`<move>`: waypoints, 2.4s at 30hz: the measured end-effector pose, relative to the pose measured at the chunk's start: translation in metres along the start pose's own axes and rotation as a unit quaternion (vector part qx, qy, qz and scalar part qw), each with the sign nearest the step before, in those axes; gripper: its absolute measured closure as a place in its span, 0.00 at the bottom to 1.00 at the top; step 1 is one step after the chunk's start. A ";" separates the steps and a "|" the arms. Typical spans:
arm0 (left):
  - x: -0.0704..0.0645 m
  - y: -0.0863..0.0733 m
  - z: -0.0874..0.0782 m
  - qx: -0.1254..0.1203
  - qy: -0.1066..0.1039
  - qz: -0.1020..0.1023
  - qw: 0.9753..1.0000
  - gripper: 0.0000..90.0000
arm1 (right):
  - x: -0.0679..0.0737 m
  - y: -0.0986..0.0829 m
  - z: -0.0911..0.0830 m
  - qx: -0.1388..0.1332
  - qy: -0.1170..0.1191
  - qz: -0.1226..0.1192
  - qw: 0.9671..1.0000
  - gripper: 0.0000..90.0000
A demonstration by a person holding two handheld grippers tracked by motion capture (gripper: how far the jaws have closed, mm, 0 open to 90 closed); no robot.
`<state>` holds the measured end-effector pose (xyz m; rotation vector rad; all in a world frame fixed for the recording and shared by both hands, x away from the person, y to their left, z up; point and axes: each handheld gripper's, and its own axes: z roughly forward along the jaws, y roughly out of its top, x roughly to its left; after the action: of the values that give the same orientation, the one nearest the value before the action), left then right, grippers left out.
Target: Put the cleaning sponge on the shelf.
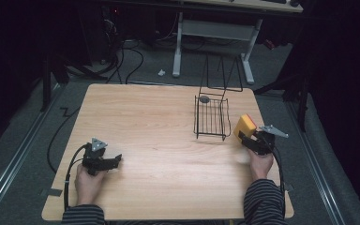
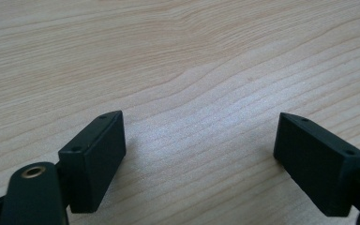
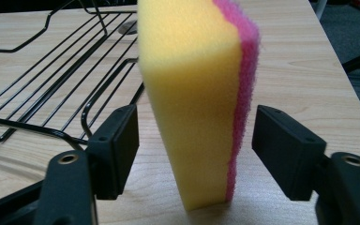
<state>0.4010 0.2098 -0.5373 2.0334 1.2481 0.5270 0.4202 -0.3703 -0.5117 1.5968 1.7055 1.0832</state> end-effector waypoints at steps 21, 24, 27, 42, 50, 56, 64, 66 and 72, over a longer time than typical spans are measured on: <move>0.000 0.000 0.000 0.000 0.000 0.000 1.000 0.20 | 0.004 -0.003 0.005 -0.004 -0.016 -0.035 0.999 0.68; 0.000 0.000 0.000 0.000 0.000 0.000 1.000 0.20 | 0.005 -0.002 0.003 -0.007 -0.014 -0.037 0.999 0.68; 0.000 0.000 0.000 0.000 0.000 -0.001 1.000 0.20 | 0.004 -0.001 0.001 -0.016 -0.009 -0.032 0.999 0.68; 0.000 0.000 0.000 -0.001 0.000 -0.001 1.000 0.20 | 0.006 0.007 -0.020 -0.018 0.006 -0.039 0.999 0.68; 0.000 0.000 0.000 -0.001 -0.001 -0.002 1.000 0.20 | 0.010 0.010 -0.030 -0.025 0.008 -0.049 0.998 0.68; 0.000 0.000 0.000 -0.001 -0.001 -0.002 1.000 0.20 | 0.012 0.013 -0.035 -0.035 0.017 -0.052 0.998 0.68; 0.000 0.000 0.000 -0.001 -0.001 -0.002 1.000 0.20 | 0.018 0.019 -0.041 -0.047 0.023 -0.063 0.997 0.68; 0.000 0.000 0.000 -0.001 -0.001 -0.002 1.000 0.20 | 0.020 0.021 -0.042 -0.050 0.027 -0.064 0.996 0.68; 0.000 0.000 0.000 -0.001 -0.001 -0.002 1.000 0.20 | 0.028 0.026 -0.044 -0.051 0.039 -0.073 0.995 0.68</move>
<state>0.4011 0.2102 -0.5373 2.0290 1.2498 0.5252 0.3935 -0.3520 -0.4632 1.3615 1.7578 1.1518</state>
